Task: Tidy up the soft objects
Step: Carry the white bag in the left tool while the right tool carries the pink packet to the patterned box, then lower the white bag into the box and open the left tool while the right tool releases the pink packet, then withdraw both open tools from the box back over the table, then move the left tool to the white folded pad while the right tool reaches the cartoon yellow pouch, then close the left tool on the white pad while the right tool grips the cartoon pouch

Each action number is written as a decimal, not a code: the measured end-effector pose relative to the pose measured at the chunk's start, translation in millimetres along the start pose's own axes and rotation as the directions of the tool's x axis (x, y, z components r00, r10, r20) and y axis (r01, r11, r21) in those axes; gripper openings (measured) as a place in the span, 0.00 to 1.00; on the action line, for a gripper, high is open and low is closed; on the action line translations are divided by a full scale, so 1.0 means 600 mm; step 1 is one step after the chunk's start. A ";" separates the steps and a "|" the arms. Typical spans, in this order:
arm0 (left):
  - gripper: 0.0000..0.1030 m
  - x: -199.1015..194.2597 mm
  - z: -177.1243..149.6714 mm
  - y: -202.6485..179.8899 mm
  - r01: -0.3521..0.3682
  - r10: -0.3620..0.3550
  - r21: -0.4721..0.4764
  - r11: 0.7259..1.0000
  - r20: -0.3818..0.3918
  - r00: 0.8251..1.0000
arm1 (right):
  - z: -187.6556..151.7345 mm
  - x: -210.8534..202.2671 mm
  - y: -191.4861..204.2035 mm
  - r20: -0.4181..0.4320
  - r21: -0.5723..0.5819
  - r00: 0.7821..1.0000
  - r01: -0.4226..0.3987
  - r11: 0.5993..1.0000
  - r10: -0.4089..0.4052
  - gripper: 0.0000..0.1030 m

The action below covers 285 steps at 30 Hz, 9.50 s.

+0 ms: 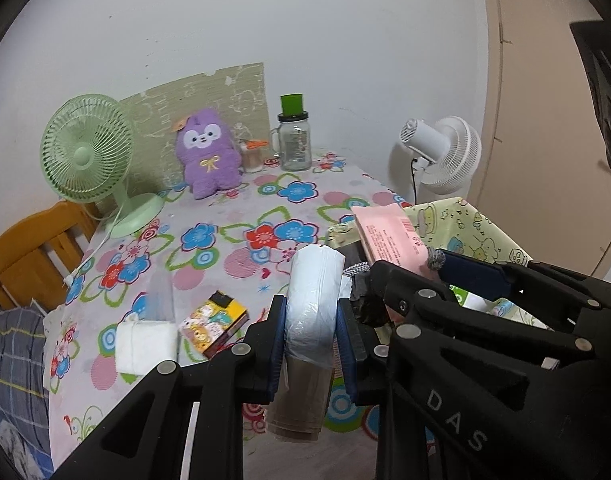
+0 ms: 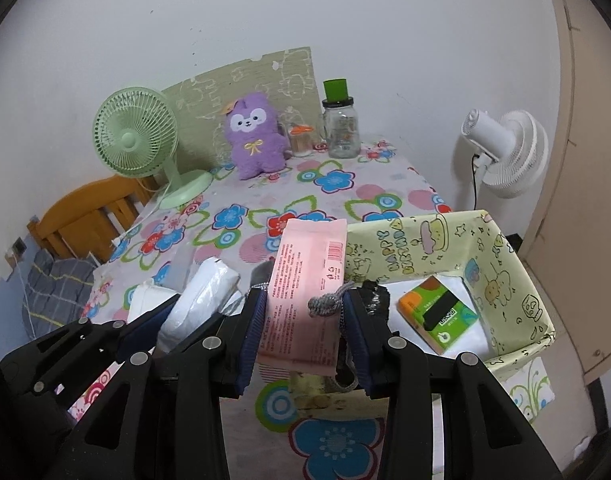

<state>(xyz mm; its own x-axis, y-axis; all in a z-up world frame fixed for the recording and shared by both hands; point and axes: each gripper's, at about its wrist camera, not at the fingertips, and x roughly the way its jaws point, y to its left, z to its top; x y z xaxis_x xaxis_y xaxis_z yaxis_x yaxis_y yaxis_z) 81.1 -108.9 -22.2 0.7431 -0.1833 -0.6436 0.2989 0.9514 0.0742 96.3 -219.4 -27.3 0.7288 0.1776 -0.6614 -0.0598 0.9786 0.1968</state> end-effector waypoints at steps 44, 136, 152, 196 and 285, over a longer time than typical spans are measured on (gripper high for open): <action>0.25 0.098 0.071 -0.153 0.104 -0.104 0.085 0.991 -0.011 0.995 | 0.029 -0.005 -0.189 0.004 0.111 0.985 0.169 0.979 -0.171 0.70; 0.96 -0.092 -0.031 0.045 -0.048 0.048 -0.008 0.999 0.109 0.993 | -0.023 -0.111 0.087 0.158 -0.123 0.968 0.215 0.969 -0.194 0.94; 0.97 -0.070 -0.047 0.123 -0.070 0.075 -0.057 0.996 0.087 0.993 | -0.020 -0.062 0.137 0.127 -0.168 0.984 0.145 0.975 -0.125 0.94; 0.97 0.089 -0.102 0.270 -0.176 0.153 -0.152 0.973 -0.151 0.976 | -0.035 0.149 0.209 -0.071 -0.237 0.996 0.034 0.971 -0.053 0.94; 0.56 0.146 -0.136 0.255 -0.169 0.117 -0.186 0.968 -0.260 0.958 | -0.058 0.267 0.208 -0.238 -0.226 0.970 -0.015 0.974 -0.040 0.82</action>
<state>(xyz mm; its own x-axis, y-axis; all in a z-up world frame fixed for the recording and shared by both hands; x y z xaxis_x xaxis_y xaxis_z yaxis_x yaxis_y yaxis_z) 143.2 41.1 -129.5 0.5913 0.0002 -0.8065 0.0530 0.9978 0.0391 181.6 -65.4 -133.8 0.5474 0.1576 -0.8219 -0.2232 0.9740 0.0381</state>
